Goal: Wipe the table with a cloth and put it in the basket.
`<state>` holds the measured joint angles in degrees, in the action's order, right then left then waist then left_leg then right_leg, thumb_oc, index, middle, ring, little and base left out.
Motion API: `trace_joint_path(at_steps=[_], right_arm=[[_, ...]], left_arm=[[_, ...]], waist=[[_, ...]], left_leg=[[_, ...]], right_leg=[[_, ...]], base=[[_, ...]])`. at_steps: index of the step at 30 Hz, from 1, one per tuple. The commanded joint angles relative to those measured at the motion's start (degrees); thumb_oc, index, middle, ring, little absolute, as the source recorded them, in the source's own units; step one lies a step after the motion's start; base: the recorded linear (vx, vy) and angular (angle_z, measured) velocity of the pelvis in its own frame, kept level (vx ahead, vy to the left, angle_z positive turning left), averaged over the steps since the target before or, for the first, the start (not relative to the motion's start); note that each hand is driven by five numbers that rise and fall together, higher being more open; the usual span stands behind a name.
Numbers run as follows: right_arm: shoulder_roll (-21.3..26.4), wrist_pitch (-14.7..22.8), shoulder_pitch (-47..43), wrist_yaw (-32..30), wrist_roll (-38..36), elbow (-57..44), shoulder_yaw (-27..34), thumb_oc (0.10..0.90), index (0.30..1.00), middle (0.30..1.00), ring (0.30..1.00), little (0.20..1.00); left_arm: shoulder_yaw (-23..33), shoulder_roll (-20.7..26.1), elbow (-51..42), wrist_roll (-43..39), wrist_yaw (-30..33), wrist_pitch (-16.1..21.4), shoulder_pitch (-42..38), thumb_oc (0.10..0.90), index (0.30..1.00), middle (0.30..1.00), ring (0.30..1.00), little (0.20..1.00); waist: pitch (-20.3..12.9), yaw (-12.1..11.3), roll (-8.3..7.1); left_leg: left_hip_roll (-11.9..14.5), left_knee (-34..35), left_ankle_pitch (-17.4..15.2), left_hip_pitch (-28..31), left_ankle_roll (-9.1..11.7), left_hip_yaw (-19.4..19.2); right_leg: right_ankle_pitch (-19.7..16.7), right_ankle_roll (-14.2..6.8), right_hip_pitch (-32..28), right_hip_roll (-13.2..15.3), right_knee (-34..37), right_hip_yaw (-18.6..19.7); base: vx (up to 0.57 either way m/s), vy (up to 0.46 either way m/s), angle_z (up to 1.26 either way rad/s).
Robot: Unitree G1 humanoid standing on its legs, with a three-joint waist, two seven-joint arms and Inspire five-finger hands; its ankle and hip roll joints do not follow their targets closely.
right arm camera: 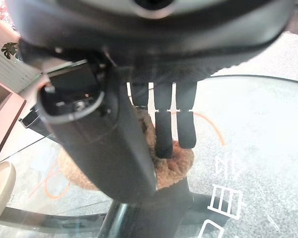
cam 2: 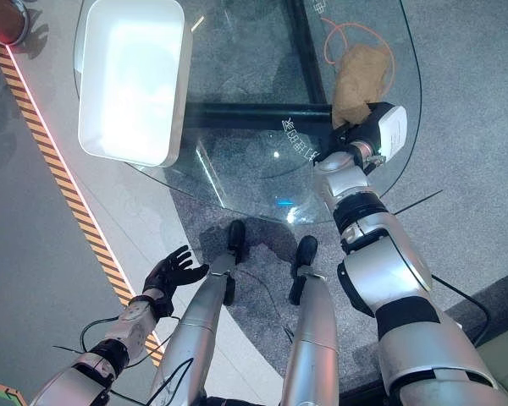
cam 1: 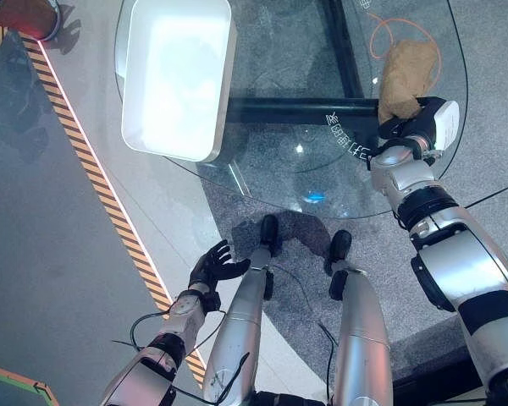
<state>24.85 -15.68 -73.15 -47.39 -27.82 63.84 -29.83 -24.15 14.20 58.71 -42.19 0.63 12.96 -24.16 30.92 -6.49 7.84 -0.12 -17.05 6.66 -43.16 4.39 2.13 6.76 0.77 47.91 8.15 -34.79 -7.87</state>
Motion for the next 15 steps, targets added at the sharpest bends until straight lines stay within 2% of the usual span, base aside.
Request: trace_joint_path(at_steps=[1, 5, 15], right_arm=[[-0.79, 0.15, -2.22, 2.76, 2.26, 1.45, -2.84, 0.1, 0.3, 0.3, 0.3, 0.2], [-0.75, 0.43, -2.2, 3.79, 5.2, 0.75, -3.59, 0.1, 0.3, 0.3, 0.3, 0.2], [-0.97, 1.77, -2.95, 10.29, 21.5, -3.99, -9.19, 0.1, 0.3, 0.3, 0.3, 0.2]], left_arm=[[-0.57, -0.16, -0.26, -2.13, 0.05, 1.9, 1.42, 0.8, 0.9, 0.9, 0.9, 0.9], [-0.63, -0.14, -0.34, -2.18, 0.14, 1.98, 1.41, 0.8, 0.9, 0.9, 0.9, 0.9], [-0.92, -0.09, -1.02, -1.66, 0.78, 1.29, 0.59, 0.8, 0.9, 0.9, 0.9, 0.9]], waist=[[-1.13, -1.26, 2.82], [-1.13, -1.22, 2.74], [-1.13, -1.32, 2.43]], left_leg=[[-3.67, -5.37, -6.28, -1.11, -3.71, -4.4], [-3.68, -5.2, -6.23, -0.95, -3.74, -4.36], [-3.8, -5.09, -6.0, -1.32, -3.63, -3.95]], right_leg=[[-2.94, -0.89, 0.09, -1.32, 5.23, -2.66], [-3.04, -0.92, 0.0, -1.39, 5.29, -2.72], [-3.37, -1.14, 0.33, -1.25, 5.51, -3.07]], base=[[0.0, 0.0, 0.0], [0.0, 0.0, 0.0], [0.0, 0.0, 0.0]])
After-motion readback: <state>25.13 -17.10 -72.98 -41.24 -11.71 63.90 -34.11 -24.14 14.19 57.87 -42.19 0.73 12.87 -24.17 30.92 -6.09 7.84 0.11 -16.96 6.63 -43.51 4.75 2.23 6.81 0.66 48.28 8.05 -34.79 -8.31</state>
